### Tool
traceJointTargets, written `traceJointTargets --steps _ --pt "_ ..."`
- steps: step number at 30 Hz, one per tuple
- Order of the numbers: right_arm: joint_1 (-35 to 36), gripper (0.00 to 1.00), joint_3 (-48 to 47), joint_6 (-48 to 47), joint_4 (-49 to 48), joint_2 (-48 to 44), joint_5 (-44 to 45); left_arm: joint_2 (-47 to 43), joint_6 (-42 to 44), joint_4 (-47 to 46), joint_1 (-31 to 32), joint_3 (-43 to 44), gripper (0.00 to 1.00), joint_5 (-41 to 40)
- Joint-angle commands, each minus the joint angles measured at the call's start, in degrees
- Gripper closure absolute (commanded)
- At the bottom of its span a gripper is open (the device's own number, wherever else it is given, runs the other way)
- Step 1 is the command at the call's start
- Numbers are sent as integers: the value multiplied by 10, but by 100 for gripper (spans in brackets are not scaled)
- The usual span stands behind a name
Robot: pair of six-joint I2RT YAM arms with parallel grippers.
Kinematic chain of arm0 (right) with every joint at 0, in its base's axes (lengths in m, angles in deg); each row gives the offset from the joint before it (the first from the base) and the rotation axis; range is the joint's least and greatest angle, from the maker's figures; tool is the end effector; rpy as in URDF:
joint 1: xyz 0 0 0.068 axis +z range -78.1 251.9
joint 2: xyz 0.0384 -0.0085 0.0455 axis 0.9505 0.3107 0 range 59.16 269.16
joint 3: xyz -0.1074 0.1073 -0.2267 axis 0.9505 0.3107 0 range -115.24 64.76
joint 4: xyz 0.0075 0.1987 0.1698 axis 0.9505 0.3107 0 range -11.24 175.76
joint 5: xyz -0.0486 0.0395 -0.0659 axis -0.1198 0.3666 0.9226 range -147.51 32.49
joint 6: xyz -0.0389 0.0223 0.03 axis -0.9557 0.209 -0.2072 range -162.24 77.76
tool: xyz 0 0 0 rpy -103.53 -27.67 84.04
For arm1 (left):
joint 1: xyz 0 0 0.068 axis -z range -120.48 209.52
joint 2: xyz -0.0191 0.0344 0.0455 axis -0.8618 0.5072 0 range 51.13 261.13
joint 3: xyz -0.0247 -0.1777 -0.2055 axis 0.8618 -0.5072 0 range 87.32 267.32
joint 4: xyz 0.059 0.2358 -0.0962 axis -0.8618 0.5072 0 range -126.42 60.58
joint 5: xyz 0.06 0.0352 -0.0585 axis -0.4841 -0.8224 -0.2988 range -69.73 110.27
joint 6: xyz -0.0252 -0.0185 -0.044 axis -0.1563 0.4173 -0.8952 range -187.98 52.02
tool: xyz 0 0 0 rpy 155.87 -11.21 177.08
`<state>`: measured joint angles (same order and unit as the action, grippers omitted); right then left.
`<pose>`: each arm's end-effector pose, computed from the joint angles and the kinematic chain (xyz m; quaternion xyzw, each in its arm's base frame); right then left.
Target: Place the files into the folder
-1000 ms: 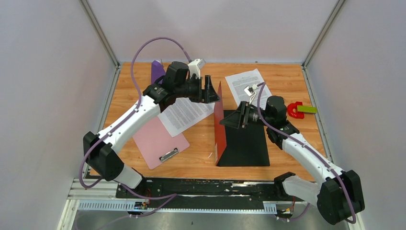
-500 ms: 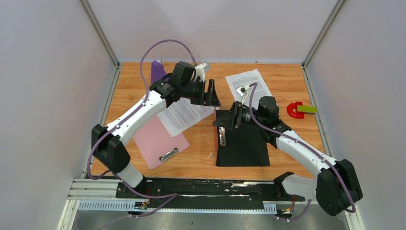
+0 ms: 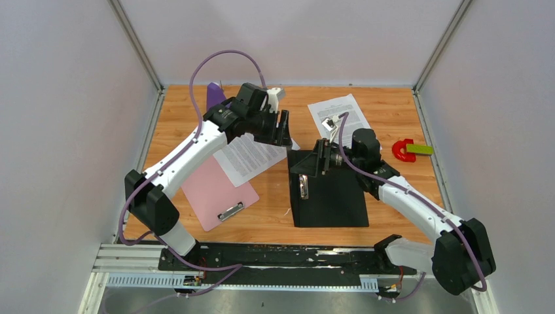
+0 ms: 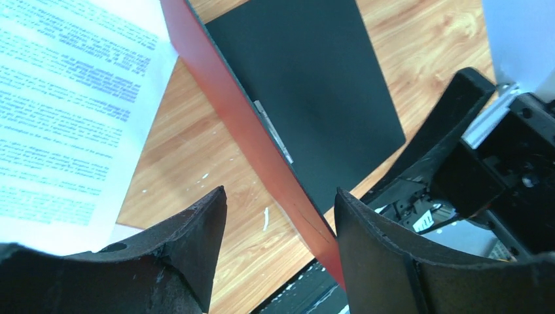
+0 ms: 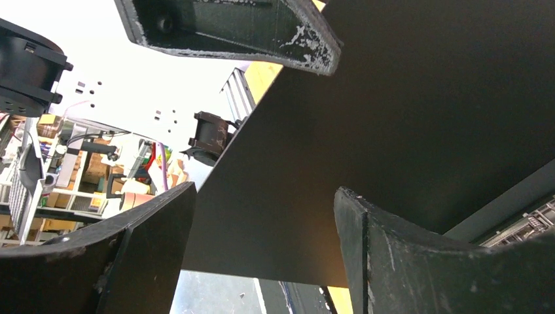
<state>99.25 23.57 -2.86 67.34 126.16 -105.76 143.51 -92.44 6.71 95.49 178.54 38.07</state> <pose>0.2171 0.1423 0.2796 -0.1736 0.7433 0.5774 0.2897 0.2803 -0.2169 0.3569 0.1510 0.8998 -0.3163 0.2598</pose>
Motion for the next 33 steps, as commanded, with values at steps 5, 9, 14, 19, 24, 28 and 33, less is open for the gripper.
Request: traceJointTargets --steps 5,9,14,19,24,28,33 --pt "-3 27 -37 -86 109 -36 46 -9 25 39 1 4 38 -22" --pt "-15 36 -10 -97 135 -42 84 -19 27 42 1 -10 41 -36" --pt "-19 42 12 -118 157 -12 131 -34 30 60 0 -23 41 -72" --pt "-19 46 29 -128 156 34 149 -60 20 49 -3 -62 53 -70" --pt "-19 47 40 -132 140 73 176 -86 16 54 -8 -79 78 -95" --pt "-19 49 36 -139 136 110 191 -105 14 67 -16 -88 94 -132" --pt "-18 58 25 -135 121 162 168 -136 -11 42 -27 -130 100 -130"
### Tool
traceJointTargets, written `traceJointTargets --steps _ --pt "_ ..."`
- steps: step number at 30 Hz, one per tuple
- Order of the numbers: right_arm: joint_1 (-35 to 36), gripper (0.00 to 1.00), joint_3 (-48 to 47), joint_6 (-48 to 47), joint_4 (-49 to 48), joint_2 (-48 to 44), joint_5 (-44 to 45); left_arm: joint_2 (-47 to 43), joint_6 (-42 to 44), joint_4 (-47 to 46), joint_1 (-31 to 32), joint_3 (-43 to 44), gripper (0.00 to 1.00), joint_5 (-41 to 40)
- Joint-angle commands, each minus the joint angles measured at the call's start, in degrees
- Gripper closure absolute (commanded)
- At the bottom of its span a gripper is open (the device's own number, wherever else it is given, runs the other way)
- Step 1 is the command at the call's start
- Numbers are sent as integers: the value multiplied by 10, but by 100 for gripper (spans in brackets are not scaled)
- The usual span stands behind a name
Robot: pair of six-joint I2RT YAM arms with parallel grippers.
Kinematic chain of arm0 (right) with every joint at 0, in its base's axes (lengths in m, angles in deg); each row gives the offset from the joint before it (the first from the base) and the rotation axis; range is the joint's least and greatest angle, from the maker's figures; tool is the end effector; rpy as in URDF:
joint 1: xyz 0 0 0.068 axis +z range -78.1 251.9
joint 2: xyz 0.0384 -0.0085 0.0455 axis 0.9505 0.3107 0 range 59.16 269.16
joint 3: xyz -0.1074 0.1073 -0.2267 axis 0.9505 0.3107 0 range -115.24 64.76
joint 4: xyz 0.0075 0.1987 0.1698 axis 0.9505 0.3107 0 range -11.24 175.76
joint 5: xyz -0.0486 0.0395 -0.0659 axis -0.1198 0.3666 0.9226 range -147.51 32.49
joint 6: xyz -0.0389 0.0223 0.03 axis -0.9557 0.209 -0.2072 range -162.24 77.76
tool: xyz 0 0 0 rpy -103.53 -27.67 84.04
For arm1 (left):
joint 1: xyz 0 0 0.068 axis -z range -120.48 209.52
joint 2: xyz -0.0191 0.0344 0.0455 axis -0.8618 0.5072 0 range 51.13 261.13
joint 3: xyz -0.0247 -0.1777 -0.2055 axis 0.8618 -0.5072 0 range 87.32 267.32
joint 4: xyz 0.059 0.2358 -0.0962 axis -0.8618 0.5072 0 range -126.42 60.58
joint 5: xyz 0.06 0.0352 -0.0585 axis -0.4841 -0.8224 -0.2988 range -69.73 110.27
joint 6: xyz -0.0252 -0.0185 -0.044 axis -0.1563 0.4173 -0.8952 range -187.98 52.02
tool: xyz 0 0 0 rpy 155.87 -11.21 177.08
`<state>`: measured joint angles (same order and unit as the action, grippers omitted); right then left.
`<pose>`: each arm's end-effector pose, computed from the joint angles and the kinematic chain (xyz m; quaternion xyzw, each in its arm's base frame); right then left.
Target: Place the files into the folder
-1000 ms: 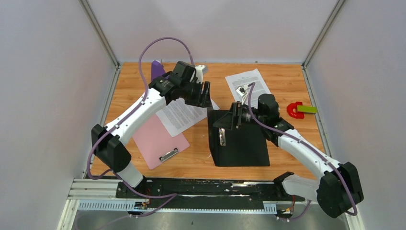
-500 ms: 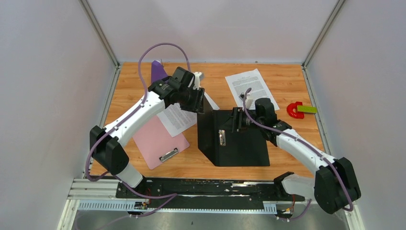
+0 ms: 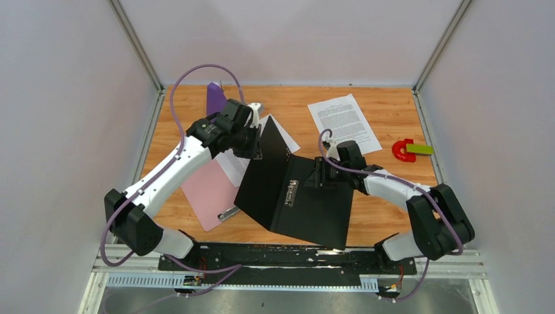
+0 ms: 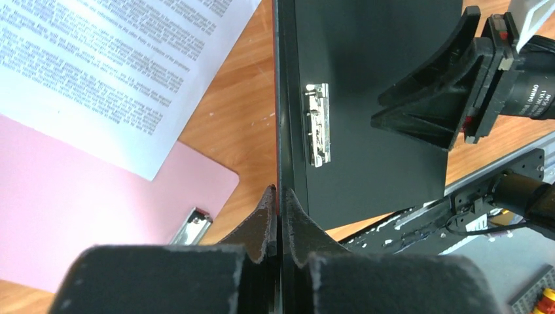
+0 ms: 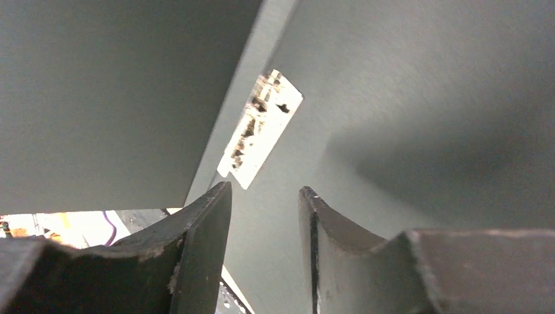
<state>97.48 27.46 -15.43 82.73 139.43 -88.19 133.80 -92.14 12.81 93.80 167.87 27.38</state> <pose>0.2330 0.1317 0.1742 -0.0875 0.8980 0.3771 0.2090 0.2467 -0.1735 0.3408 0.1035 0.9364 -0.2123 0.2596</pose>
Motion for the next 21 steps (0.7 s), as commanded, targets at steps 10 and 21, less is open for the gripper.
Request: traceJointTargets --steps 10,21 --pt "26 67 -33 13 -62 69 -23 -143 -137 -174 -114 -177 100 71" --pt "87 71 -80 36 -65 117 -17 -163 -160 -222 -121 -219 100 85"
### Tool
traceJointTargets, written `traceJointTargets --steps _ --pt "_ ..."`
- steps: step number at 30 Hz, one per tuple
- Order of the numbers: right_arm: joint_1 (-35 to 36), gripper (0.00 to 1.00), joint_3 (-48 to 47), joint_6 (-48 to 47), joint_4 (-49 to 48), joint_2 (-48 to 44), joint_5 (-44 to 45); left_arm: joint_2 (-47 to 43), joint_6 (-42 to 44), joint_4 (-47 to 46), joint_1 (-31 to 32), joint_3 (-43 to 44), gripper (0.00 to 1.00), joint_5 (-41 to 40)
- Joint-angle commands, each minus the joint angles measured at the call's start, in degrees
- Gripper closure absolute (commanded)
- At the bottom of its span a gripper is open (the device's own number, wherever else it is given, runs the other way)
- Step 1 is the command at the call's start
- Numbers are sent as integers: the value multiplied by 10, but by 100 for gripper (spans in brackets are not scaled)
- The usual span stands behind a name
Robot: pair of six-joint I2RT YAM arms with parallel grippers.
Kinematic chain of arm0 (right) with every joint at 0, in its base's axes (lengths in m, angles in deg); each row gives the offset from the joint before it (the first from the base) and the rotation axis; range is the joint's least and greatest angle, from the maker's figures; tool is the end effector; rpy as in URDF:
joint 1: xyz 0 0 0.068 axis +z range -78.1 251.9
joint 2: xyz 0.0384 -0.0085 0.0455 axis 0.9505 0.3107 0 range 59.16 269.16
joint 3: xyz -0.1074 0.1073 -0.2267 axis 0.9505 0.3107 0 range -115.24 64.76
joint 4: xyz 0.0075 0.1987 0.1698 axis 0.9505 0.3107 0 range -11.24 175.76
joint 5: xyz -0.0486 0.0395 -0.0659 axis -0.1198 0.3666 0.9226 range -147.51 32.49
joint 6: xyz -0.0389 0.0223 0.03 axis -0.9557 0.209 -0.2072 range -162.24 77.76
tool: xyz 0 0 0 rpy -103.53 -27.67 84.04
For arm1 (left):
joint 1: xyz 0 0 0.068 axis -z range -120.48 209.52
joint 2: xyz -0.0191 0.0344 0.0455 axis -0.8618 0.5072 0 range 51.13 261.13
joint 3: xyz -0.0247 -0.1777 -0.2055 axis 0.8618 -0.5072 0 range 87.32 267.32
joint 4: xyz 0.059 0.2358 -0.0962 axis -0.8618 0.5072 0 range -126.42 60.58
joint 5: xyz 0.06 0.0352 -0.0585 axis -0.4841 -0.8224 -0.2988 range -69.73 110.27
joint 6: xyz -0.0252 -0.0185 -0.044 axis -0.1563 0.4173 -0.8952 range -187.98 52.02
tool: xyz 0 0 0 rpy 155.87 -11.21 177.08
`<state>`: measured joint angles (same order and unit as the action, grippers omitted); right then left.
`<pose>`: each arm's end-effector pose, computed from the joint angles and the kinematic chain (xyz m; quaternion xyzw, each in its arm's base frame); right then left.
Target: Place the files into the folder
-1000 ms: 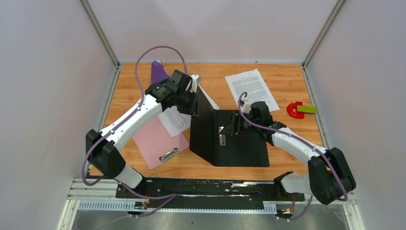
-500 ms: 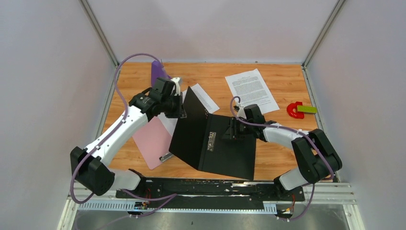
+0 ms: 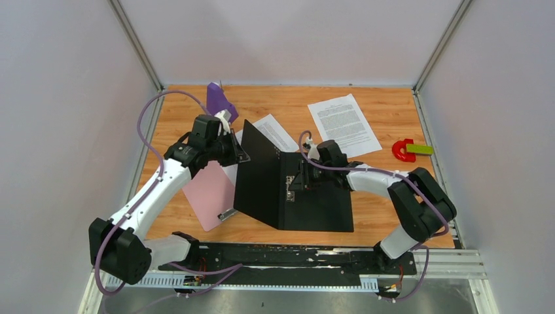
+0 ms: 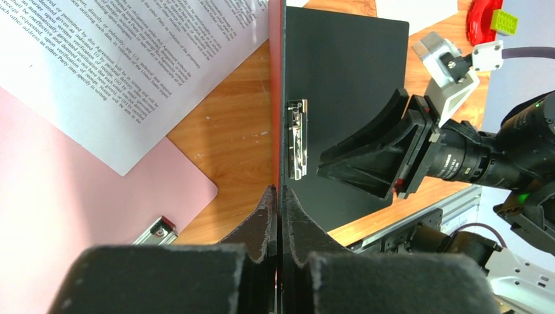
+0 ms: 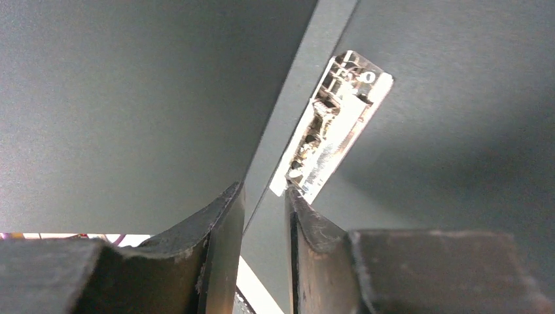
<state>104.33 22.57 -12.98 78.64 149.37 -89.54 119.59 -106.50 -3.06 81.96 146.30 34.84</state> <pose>0.2425 0.1765 0.1583 -0.1239 0.8939 0.3981 0.1645 0.2314 -0.1053 0.3041 -0.0770 0.9073 -0.3015 0.2829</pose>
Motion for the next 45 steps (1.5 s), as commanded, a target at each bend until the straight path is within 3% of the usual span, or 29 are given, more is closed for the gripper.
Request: traceJointTargets --steps 1,21,33,45 --pt "22 71 -33 12 -22 23 -1 -20 -16 -63 -3 -3 100 11" --pt "62 84 -62 -17 58 62 71 -32 -6 -64 -3 -27 100 -6" --pt "62 81 -72 -13 94 16 87 -32 -2 -66 -3 -32 100 -13" --pt "62 80 -69 -5 64 43 68 -32 -2 -68 -3 -34 100 -7"
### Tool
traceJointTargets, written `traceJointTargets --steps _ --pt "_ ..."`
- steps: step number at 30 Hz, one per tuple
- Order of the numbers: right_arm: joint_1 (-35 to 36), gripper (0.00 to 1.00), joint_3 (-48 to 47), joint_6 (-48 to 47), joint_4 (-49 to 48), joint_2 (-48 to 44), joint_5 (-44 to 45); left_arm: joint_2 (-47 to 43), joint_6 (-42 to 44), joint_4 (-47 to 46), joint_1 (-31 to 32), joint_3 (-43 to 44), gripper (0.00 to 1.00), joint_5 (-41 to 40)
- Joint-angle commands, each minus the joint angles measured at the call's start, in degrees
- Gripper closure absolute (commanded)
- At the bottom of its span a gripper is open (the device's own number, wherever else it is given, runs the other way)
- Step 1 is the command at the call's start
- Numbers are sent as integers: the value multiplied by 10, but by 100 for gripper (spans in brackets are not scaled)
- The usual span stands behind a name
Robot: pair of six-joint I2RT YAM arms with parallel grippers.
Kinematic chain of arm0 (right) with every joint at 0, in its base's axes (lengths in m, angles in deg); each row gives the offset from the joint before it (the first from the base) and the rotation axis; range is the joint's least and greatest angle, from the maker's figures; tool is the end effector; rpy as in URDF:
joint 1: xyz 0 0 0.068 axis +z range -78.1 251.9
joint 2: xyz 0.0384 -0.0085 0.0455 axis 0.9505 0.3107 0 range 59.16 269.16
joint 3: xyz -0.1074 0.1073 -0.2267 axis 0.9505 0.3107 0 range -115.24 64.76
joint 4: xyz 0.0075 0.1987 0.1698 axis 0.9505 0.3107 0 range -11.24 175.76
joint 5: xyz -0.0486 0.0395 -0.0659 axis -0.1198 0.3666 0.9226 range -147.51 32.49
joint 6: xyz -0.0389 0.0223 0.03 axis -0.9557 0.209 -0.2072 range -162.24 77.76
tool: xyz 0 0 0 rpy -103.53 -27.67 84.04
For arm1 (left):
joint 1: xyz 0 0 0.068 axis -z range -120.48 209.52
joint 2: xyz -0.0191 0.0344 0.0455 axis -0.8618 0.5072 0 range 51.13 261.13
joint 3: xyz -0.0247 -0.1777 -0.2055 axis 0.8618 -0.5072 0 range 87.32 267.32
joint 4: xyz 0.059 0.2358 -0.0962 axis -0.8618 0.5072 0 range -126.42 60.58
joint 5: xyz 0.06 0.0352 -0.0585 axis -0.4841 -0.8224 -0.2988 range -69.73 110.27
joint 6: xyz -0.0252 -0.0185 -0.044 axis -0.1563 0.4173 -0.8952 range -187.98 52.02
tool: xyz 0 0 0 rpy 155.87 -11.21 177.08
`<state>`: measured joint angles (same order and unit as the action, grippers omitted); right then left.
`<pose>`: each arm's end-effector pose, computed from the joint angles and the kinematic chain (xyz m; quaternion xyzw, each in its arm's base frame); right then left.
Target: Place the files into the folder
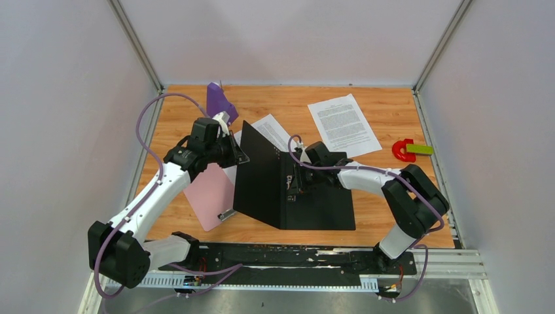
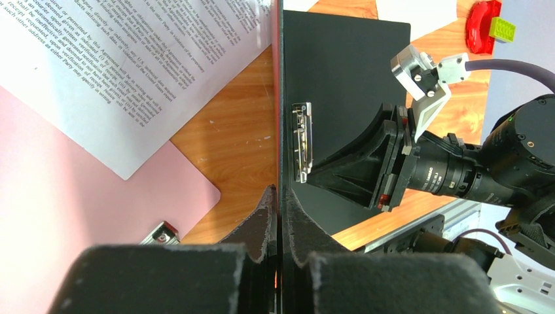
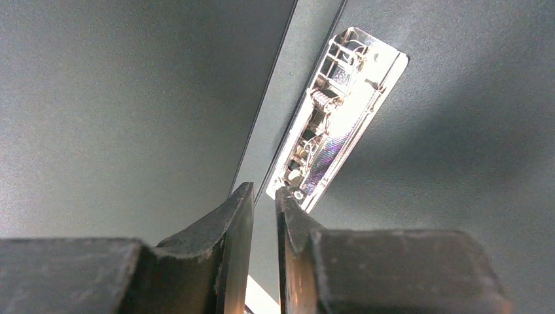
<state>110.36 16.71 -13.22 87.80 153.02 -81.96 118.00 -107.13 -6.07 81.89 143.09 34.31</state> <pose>0.2358 0.2062 0.1561 -0.1404 0.9233 0.3318 0.1333 0.2275 -0.1030 0.2961 -0.0823 0.9024 -0.3044 0.2936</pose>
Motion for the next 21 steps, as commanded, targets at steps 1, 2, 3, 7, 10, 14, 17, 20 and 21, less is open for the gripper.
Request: traceJointTargets --steps 1,2,3,7,10,14,17,20,21 --pt "1 81 -10 -2 -27 9 -7 -16 4 -38 -2 -3 100 -2" --pt "2 81 -11 -3 -28 11 -6 -16 4 -39 -2 -4 100 -1" --pt "2 81 -11 -4 -28 14 -4 -17 3 -39 -2 -4 100 -1" --pt "2 82 -8 -4 -33 28 -3 -19 2 -42 -2 -7 100 1" --pt "3 82 -4 -3 -35 32 1 -18 2 -42 -2 -7 100 1" --pt "5 84 -2 -8 -27 33 13 -18 3 -42 -2 -7 100 2" --pt "8 86 -4 -17 -11 33 32 -18 4 -42 -2 -7 100 3" --pt "12 87 -4 -24 5 35 49 -18 5 -41 -2 -7 100 2" --pt "14 87 -3 -27 13 36 57 -17 7 -40 -2 -7 100 2"
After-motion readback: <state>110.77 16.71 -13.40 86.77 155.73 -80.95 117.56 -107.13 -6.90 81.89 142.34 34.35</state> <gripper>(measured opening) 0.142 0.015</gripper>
